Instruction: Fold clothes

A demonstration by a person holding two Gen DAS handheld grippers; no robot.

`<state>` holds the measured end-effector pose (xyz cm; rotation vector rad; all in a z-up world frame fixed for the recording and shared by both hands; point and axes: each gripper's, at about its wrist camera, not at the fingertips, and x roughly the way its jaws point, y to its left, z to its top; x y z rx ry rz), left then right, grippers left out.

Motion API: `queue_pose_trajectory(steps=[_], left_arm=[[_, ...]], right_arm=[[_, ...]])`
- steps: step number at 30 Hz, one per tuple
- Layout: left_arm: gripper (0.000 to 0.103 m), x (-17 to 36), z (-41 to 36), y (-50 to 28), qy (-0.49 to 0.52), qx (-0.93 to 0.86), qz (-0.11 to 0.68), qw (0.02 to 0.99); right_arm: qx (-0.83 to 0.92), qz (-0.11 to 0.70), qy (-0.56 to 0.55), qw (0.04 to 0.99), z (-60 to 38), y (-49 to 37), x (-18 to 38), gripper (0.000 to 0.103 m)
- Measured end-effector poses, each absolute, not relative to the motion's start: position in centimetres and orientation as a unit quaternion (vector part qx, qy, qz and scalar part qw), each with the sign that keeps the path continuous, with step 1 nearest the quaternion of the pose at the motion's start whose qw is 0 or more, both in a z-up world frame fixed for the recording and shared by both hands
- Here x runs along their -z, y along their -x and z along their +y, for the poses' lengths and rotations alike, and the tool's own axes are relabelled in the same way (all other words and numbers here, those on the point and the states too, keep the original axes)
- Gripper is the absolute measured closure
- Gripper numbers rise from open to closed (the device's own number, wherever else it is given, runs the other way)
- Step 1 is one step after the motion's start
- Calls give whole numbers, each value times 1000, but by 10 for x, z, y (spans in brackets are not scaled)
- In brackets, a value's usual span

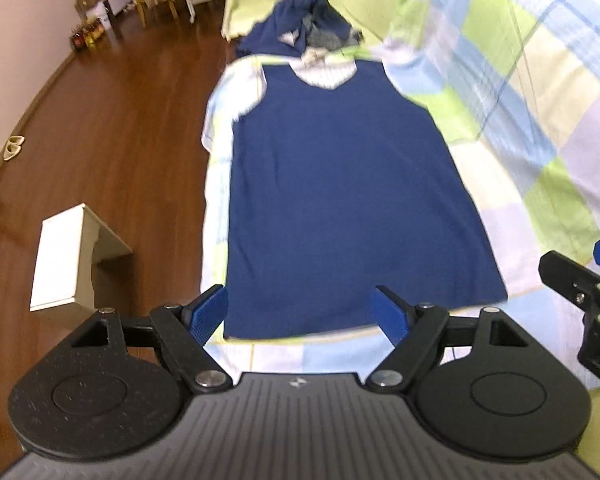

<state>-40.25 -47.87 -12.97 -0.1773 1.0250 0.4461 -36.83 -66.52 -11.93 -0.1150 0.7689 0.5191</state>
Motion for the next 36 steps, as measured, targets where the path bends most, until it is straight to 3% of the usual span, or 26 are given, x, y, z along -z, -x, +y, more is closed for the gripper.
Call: queue_pose_trajectory(steps=[9, 17, 20, 24, 26, 28, 29, 30, 31, 36], left_arm=[[23, 103, -476, 408, 88, -201, 468, 856], [19, 112, -463, 400, 93, -172, 489, 850], [11, 130, -452, 388, 92, -112, 526, 838], [13, 160, -425, 368, 105, -32, 568, 816], [23, 162, -403, 350, 104, -5, 556, 825], [56, 165, -388, 337, 102, 8, 550, 829], [66, 168, -374, 323, 99, 16, 549, 830], [83, 172, -360, 309, 97, 23, 549, 830], [91, 177, -346, 294, 103, 29, 551, 828], [91, 236, -231, 167, 192, 43, 535, 822]], right_arm=[[-258, 331, 55, 906, -648, 368, 80, 45], [-251, 337, 56, 906, -635, 366, 79, 44], [-247, 352, 50, 902, -632, 362, 86, 28], [-236, 388, 31, 890, -635, 354, 107, 27], [-227, 405, 12, 886, -637, 344, 115, 27], [-225, 409, -9, 884, -635, 329, 120, 28], [-226, 407, -22, 885, -633, 318, 123, 30], [-227, 407, -26, 884, -631, 314, 124, 37], [-235, 409, -40, 881, -622, 295, 130, 44], [-257, 436, -58, 861, -567, 208, 174, 45]])
